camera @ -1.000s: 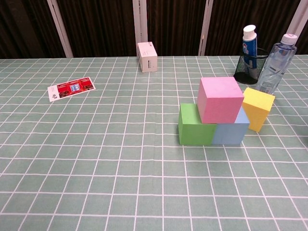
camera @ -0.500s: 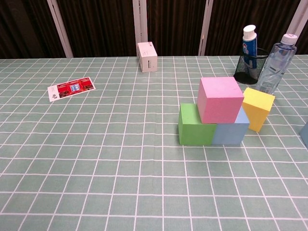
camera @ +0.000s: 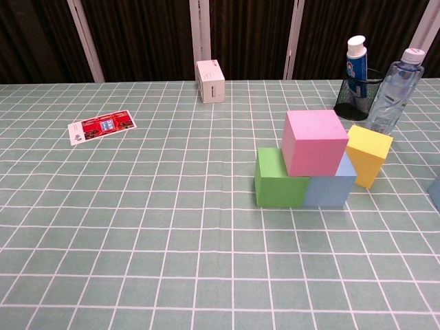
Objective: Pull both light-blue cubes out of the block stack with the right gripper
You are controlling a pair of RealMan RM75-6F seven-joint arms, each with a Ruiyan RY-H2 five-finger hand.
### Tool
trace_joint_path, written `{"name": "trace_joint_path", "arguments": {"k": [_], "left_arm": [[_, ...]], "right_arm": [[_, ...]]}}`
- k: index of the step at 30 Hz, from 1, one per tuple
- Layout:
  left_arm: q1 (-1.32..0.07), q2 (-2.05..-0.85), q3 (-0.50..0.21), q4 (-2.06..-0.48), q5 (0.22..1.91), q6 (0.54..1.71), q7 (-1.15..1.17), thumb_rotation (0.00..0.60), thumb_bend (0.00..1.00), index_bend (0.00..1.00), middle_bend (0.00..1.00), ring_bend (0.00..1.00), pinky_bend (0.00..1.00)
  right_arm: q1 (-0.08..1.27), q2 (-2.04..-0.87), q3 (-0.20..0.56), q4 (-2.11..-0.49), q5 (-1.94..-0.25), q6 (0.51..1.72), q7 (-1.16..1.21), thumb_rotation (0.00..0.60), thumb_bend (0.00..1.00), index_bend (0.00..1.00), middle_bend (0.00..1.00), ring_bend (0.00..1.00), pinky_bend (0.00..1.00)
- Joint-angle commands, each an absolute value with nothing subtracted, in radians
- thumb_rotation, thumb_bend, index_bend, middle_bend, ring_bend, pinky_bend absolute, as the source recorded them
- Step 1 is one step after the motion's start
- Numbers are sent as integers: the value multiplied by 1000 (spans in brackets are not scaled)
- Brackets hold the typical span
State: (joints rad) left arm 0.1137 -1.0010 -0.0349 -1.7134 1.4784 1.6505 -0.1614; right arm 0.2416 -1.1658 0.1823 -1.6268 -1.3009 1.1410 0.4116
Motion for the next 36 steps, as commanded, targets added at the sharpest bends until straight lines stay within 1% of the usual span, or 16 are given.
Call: {"name": "trace_joint_path", "arguments": {"k": [1, 4, 7, 13, 16, 18, 25, 29, 33, 36], "left_arm": [[112, -999, -36, -1713, 1476, 1647, -164, 600, 183, 119, 0, 0, 0], [112, -998, -34, -1712, 1482, 1646, -165, 600, 183, 119, 0, 0, 0], [112, -998, -33, -1712, 1485, 1646, -166, 600, 183, 118, 0, 0, 0], [112, -997, -34, -1710, 1486, 1648, -173, 600, 183, 118, 0, 0, 0], [113, -996, -35, -1709, 1485, 1649, -178, 600, 183, 118, 0, 0, 0], [114, -994, -36, -1708, 1483, 1649, -182, 600, 183, 118, 0, 0, 0], [112, -991, -37, -1705, 1482, 1647, -192, 600, 183, 119, 0, 0, 0], [114, -990, -37, -1703, 1483, 1650, -197, 600, 183, 119, 0, 0, 0], [115, -989, -38, -1702, 1482, 1651, -205, 600, 183, 120, 0, 0, 0], [115, -988, -38, -1702, 1482, 1651, -210, 600, 183, 120, 0, 0, 0]], "right_arm": [[198, -1155, 163, -1714, -1346, 1201, 392, 600, 127, 48, 34, 89, 50], [183, -1150, 140, -1749, -1362, 1217, 380, 600, 127, 65, 69, 156, 105], [168, -1150, 115, -1773, -1391, 1229, 396, 600, 127, 83, 93, 182, 124], [172, -1162, 84, -1810, -1423, 1219, 378, 600, 127, 84, 96, 185, 144], [178, -1176, 72, -1830, -1437, 1213, 354, 600, 127, 87, 96, 191, 203], [178, -1185, 71, -1843, -1444, 1223, 344, 600, 127, 90, 98, 198, 223], [178, -1222, 61, -1874, -1453, 1241, 276, 600, 127, 123, 114, 213, 224], [191, -1246, 56, -1867, -1437, 1219, 237, 600, 127, 123, 113, 213, 224], [203, -1272, 60, -1844, -1402, 1193, 240, 600, 127, 123, 113, 215, 265], [213, -1288, 65, -1823, -1376, 1173, 240, 600, 127, 123, 113, 223, 271]]}}
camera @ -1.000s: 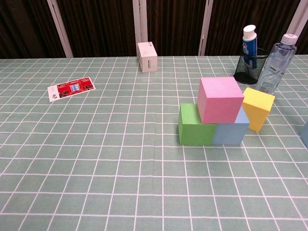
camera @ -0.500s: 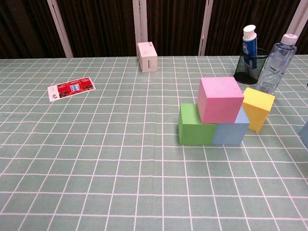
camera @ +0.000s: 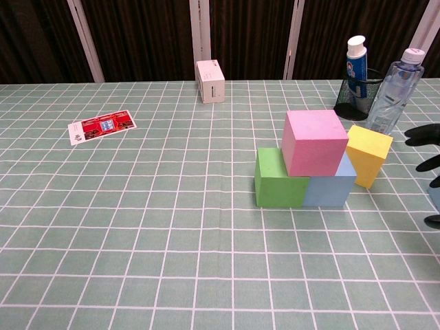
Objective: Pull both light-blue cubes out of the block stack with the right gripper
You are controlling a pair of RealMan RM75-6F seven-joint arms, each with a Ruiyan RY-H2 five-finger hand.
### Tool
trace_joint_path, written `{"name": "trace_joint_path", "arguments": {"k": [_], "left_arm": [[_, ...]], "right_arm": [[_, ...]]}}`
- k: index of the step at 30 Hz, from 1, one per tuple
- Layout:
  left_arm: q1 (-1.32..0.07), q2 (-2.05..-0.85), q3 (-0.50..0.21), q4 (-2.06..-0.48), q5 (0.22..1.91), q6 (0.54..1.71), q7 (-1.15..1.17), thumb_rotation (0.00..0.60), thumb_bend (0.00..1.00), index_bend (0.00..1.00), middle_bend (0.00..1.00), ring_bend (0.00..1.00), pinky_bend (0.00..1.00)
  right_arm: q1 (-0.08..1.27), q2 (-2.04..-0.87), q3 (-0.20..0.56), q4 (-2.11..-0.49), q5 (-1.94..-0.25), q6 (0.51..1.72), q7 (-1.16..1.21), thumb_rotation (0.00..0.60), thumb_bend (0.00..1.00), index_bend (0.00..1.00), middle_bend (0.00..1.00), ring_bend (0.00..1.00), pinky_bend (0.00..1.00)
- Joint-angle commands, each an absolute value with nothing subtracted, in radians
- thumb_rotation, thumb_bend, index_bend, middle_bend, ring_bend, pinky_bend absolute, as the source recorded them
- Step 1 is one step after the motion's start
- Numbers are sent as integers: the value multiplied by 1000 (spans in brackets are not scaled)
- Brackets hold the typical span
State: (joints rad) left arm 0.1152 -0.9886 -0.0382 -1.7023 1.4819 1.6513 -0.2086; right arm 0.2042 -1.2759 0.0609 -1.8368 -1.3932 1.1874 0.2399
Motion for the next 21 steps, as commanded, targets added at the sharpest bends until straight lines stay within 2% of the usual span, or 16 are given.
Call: {"name": "trace_joint_path", "arguments": {"k": [1, 12, 21], "left_arm": [[115, -988, -38, -1702, 1482, 1651, -210, 600, 183, 120, 0, 0, 0], [115, -988, -38, -1703, 1482, 1650, -208, 600, 183, 122, 0, 0, 0], [114, -987, -36, -1704, 1486, 1648, -209, 600, 183, 123, 0, 0, 0]], "right_arm": [[216, -1294, 67, -1816, -1367, 1168, 236, 600, 127, 123, 113, 226, 271], [286, -1382, 129, -1717, -1190, 1065, 173, 600, 127, 123, 145, 276, 271], [402, -1478, 202, -1591, -1037, 931, 111, 600, 127, 123, 156, 277, 271]]}}
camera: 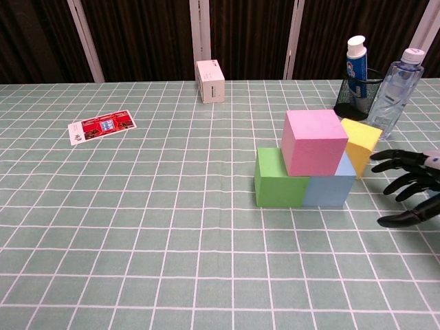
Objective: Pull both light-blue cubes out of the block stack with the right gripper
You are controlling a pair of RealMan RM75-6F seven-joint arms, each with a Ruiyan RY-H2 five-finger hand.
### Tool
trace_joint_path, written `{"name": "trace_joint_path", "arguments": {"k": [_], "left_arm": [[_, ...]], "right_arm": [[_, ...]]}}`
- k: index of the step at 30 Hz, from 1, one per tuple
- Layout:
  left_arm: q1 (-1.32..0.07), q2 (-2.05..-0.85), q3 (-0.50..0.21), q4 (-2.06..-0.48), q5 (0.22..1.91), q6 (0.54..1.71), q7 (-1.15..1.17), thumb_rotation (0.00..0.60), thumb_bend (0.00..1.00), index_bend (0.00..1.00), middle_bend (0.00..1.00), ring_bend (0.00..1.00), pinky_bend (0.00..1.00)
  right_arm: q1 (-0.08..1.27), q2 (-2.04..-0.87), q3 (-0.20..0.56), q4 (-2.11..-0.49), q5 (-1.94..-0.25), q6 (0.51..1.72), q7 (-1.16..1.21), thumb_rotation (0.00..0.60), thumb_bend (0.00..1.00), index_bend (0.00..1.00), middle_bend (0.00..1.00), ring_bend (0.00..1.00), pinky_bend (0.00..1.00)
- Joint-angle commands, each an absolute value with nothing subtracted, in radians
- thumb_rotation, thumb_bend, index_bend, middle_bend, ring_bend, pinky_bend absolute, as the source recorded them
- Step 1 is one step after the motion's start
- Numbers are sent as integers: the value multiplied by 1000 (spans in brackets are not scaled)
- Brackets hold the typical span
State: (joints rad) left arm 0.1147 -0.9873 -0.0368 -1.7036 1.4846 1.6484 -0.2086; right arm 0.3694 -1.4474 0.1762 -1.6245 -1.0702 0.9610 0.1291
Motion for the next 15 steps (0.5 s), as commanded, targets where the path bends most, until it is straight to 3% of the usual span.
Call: {"name": "trace_joint_path", "arguments": {"k": [1, 12, 15], "left_arm": [[114, -986, -34, -1704, 1489, 1647, -210, 600, 183, 123, 0, 0, 0], [115, -986, -38, -1705, 1481, 1648, -206, 600, 183, 132, 0, 0, 0], [114, -985, -34, -1707, 1488, 1645, -207, 600, 183, 132, 0, 0, 0]], "right_arm": [[415, -1489, 212, -1575, -1026, 922, 104, 600, 127, 123, 156, 277, 271], [495, -1544, 253, -1515, -1006, 891, 59, 600, 127, 126, 156, 255, 225], [503, -1542, 254, -1532, -1015, 893, 59, 600, 127, 165, 178, 255, 225]]}}
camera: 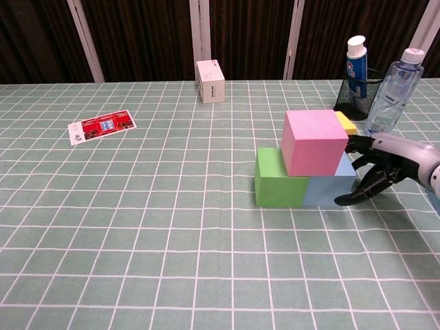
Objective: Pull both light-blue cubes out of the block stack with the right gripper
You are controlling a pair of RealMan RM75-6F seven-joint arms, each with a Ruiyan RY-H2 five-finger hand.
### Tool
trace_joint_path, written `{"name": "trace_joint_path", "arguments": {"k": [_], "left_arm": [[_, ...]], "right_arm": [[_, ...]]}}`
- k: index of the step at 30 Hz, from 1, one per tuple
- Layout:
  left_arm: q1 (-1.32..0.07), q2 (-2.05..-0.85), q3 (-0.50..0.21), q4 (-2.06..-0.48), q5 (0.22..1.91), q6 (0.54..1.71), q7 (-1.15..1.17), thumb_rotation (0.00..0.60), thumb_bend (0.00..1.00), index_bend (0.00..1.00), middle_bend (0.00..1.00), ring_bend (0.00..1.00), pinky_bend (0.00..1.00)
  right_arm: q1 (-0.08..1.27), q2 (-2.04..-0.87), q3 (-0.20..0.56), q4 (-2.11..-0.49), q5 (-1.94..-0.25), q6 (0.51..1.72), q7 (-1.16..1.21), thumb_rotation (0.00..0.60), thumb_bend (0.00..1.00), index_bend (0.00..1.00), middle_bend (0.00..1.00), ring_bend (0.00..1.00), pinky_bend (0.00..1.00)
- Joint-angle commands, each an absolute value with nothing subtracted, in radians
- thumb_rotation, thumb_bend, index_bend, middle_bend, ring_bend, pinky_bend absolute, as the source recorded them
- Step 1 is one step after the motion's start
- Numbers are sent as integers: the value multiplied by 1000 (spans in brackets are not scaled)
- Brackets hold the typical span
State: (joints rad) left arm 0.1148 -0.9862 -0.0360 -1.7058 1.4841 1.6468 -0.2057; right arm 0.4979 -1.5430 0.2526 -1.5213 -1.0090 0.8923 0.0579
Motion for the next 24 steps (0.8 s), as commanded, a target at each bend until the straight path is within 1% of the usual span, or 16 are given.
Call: {"name": "trace_joint_path", "arguments": {"k": [1, 2, 4, 5, 7, 8, 9, 10, 13, 19, 23, 24], "left_arm": [[113, -984, -32, -1706, 1490, 1643, -209, 600, 183, 133, 0, 0, 0], [113, -984, -32, -1706, 1491, 1642, -209, 600, 183, 135, 0, 0, 0], [113, -983, -31, -1706, 1491, 1641, -207, 600, 183, 138, 0, 0, 0], [113, -983, -31, -1706, 1492, 1640, -207, 600, 183, 139, 0, 0, 0], [113, -982, -30, -1707, 1491, 1641, -209, 600, 183, 139, 0, 0, 0], [113, -982, -31, -1707, 1491, 1641, -210, 600, 183, 139, 0, 0, 0], [114, -981, -31, -1706, 1490, 1642, -212, 600, 183, 139, 0, 0, 0], [114, -981, -31, -1706, 1490, 1642, -214, 600, 183, 139, 0, 0, 0], [114, -980, -30, -1705, 1492, 1642, -216, 600, 183, 140, 0, 0, 0], [115, -980, -30, -1705, 1492, 1644, -217, 600, 183, 141, 0, 0, 0], [116, -979, -29, -1704, 1494, 1646, -220, 600, 183, 141, 0, 0, 0], [116, -979, -29, -1704, 1495, 1646, -220, 600, 183, 141, 0, 0, 0]], "right_arm": [[504, -1541, 256, -1539, -1017, 893, 63, 600, 127, 190, 208, 255, 225], [506, -1541, 260, -1545, -1020, 895, 68, 600, 127, 213, 240, 255, 225], [511, -1546, 263, -1547, -1023, 904, 65, 600, 138, 303, 371, 269, 225], [512, -1548, 263, -1546, -1022, 909, 61, 600, 149, 335, 417, 284, 225], [516, -1556, 259, -1543, -1018, 922, 40, 600, 194, 417, 546, 368, 225], [517, -1561, 258, -1542, -1014, 929, 32, 600, 209, 443, 587, 399, 225], [517, -1566, 258, -1540, -1011, 937, 27, 600, 239, 484, 651, 447, 225], [517, -1571, 259, -1538, -1007, 944, 25, 600, 265, 508, 687, 474, 225], [514, -1585, 261, -1532, -1006, 963, 27, 600, 321, 539, 744, 518, 225], [500, -1582, 266, -1528, -1041, 1011, 48, 600, 328, 539, 745, 520, 225], [474, -1562, 316, -1528, -1044, 1102, 72, 600, 329, 539, 746, 520, 225], [463, -1559, 342, -1530, -1032, 1137, 85, 600, 329, 539, 746, 520, 225]]}}
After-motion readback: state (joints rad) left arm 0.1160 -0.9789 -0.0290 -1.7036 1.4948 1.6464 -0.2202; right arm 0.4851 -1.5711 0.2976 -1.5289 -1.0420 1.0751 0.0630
